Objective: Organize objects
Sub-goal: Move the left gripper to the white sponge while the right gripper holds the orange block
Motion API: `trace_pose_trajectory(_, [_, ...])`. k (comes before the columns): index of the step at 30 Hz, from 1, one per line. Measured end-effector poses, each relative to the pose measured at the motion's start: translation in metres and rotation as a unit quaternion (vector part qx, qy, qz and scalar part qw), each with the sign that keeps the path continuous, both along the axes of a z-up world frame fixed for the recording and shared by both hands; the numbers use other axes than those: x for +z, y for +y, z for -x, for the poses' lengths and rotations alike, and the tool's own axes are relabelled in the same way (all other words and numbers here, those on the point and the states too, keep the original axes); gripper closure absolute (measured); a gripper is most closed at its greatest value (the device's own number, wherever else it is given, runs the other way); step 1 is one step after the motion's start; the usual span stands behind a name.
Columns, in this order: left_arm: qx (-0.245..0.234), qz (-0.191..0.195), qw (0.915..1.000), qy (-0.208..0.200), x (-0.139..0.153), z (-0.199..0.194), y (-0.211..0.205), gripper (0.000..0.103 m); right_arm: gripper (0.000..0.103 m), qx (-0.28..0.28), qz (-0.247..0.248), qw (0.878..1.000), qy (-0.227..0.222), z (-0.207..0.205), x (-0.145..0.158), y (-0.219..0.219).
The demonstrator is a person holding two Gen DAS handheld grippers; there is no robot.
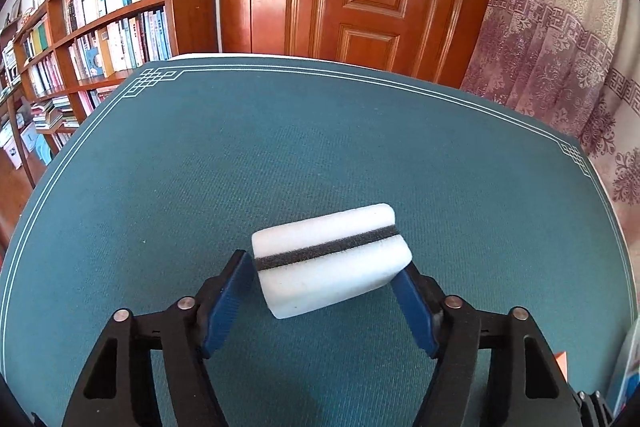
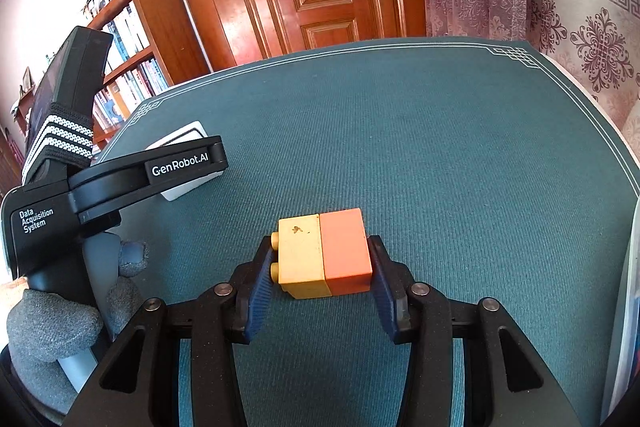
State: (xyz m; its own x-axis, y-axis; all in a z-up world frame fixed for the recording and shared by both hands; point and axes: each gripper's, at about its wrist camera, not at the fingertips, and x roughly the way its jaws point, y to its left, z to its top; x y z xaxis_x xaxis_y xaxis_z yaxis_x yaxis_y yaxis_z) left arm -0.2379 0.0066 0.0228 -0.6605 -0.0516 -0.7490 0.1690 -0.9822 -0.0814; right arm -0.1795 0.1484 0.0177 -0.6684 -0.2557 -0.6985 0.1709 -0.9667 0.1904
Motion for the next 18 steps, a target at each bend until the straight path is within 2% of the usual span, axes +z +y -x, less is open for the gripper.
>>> trace_pose_trajectory(4, [-0.002,0.005,0.9999,0.01,0.002,-0.013,0.001,0.035,0.057,0.0,0.002,1.0,0.0,0.0,0.0,0.0])
trace_pose_trajectory(11, [0.005,-0.021,0.9997,0.012,0.004,-0.04,-0.013,0.039,0.057,0.001,0.006,1.0,-0.001,-0.001,-0.001,0.0])
trace_pose_trajectory(13, [0.003,-0.024,0.9995,0.018,0.007,-0.05,-0.015,0.047,0.057,0.001,0.006,1.0,-0.001,-0.001,-0.001,0.0])
trace_pose_trajectory(18, [-0.003,-0.033,0.9991,0.028,0.014,-0.075,-0.018,0.049,0.057,0.001,0.003,1.0,0.0,-0.001,0.0,0.0])
